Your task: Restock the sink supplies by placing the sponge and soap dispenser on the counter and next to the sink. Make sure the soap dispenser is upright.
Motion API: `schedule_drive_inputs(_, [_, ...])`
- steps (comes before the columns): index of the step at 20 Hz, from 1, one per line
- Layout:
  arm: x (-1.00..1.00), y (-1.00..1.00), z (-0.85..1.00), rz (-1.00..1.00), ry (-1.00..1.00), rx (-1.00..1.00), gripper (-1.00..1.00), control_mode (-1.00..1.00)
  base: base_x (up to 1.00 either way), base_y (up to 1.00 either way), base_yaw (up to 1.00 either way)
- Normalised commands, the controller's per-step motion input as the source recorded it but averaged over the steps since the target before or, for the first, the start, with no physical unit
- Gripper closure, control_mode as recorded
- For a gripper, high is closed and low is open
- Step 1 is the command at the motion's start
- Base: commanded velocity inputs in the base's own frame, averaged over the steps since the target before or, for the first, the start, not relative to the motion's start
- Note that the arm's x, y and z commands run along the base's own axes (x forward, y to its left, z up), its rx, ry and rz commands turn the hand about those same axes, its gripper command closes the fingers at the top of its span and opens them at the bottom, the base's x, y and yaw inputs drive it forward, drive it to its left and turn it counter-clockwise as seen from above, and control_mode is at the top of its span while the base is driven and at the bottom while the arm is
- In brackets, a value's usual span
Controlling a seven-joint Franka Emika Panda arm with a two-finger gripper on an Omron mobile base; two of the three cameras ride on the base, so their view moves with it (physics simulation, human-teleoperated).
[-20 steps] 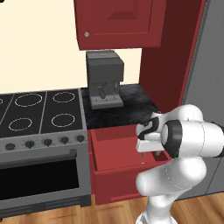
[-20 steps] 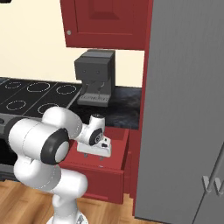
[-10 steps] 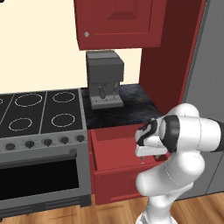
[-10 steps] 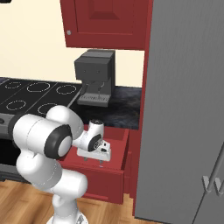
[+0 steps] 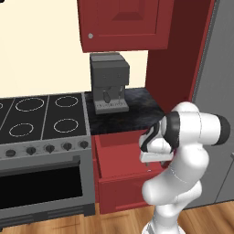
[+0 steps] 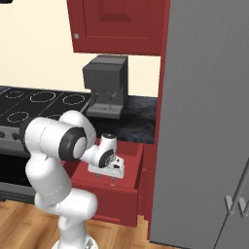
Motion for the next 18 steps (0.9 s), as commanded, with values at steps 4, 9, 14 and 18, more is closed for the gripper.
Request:
schedule_drive_inputs(4, [0.05,-0.21,-0.24,-0.02,0.00,0.00,-1.00,-1.00,0.00,0.00,0.00])
schedule_drive_inputs(9, [0.00,-0.13,-0.19,0.00,0.00,0.00,-1.00,-1.00,0.00,0.00,0.00])
schedule_drive_inputs(14, [0.12,0.00,-0.14,0.00,0.00,0.00,-1.00,-1.00,0.00,0.00,0.00])
schedule_drive_inputs(18, [0.26,0.00,-0.25,0.00,0.02,0.00,-1.00,-1.00,0.00,0.00,0.00])
